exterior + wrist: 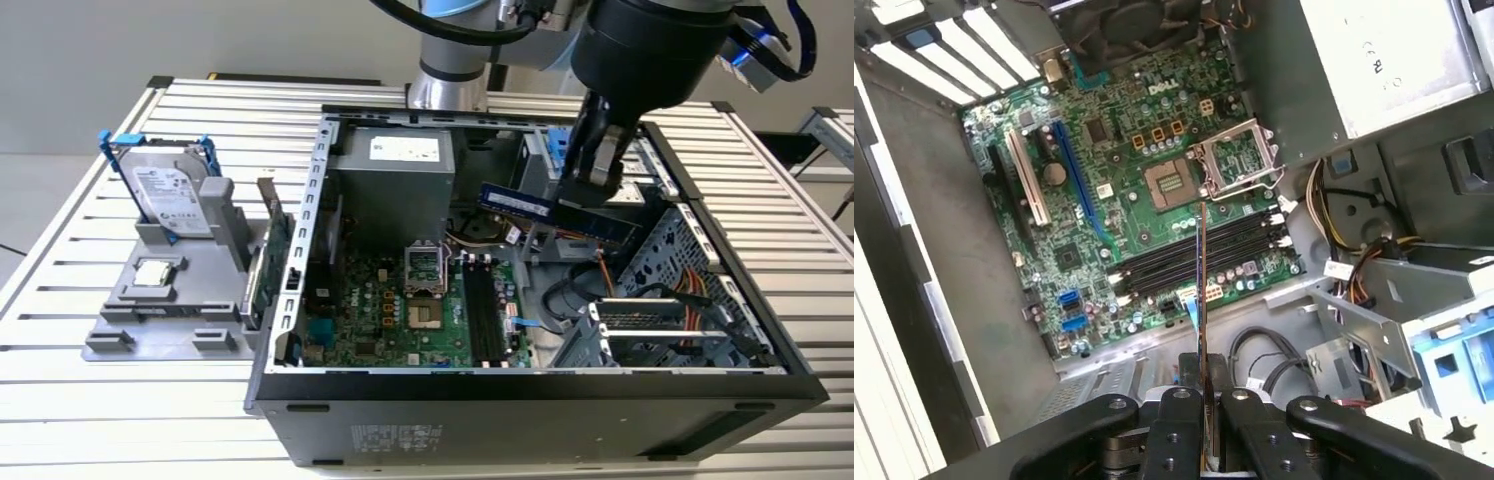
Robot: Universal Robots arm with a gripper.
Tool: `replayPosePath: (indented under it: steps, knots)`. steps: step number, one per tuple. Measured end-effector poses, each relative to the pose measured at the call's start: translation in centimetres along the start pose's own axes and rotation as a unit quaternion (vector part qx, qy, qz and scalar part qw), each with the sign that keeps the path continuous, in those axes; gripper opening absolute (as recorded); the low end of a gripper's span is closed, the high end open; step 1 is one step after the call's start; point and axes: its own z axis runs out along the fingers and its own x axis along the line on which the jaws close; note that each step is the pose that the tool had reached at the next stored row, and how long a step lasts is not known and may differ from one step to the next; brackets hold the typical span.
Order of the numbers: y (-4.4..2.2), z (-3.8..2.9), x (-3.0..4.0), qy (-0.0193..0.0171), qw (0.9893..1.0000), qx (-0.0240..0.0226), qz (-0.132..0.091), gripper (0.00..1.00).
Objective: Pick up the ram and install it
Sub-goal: 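Insert the ram into the slot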
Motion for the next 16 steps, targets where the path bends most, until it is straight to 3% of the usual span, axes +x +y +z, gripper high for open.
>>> replayPosePath:
  steps: [8, 16]
  knots:
    - [0.05, 0.0, 0.02, -0.001, 0.9993, 0.0002, 0.036, 0.0]
    - [0.09, 0.0, 0.04, -0.002, 0.9974, 0.0004, 0.071, 0.0]
